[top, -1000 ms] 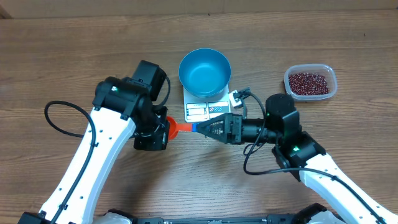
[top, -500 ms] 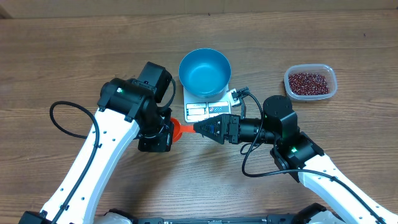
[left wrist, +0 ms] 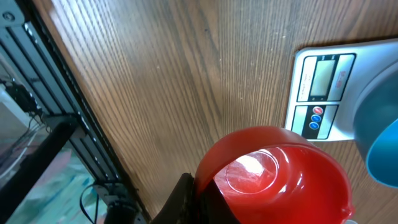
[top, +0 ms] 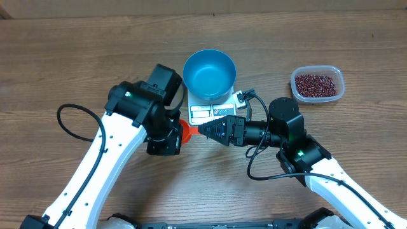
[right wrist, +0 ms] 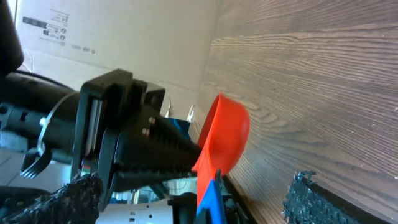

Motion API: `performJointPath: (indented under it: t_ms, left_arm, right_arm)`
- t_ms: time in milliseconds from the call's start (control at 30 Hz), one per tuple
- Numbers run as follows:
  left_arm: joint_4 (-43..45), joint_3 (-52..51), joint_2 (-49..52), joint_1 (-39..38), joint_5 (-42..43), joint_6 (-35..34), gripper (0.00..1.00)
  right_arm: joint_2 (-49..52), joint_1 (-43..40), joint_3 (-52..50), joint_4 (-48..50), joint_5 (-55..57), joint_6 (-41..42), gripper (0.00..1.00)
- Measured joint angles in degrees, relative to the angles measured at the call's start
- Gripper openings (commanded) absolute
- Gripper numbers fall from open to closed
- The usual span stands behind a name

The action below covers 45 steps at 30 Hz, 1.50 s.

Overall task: Scoop item into bowl and weigh 150g on scale
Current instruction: 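Close the right gripper on the blue handle of the scoop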

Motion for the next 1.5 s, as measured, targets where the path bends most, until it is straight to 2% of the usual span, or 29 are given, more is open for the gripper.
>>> performJointPath:
  t_ms: [233, 867, 1300, 1500]
  left_arm:
    - [0.24, 0.00, 0.00, -2.23, 0.26, -4.52, 0.05]
    - [2.54, 0.00, 0.00, -2.40, 0.17, -5.99, 0.05]
    - [2.99, 0.00, 3.93, -2.40, 1.22, -6.01, 0.04]
    - [3.69, 0.00, 5.09, -2.40, 2.49, -6.01, 0.04]
  right_arm:
    - [0.00, 0.00, 0.00, 0.00, 1.09, 0.90, 0.96]
    - [0.00, 0.00, 0.00, 0.02, 4.96, 8.76, 0.94]
    - [0.00, 0.00, 0.00, -0.04, 5.88, 9.40, 0.53]
    - [0.00, -0.02, 0.00, -0.22, 6.73, 9.35, 0.50]
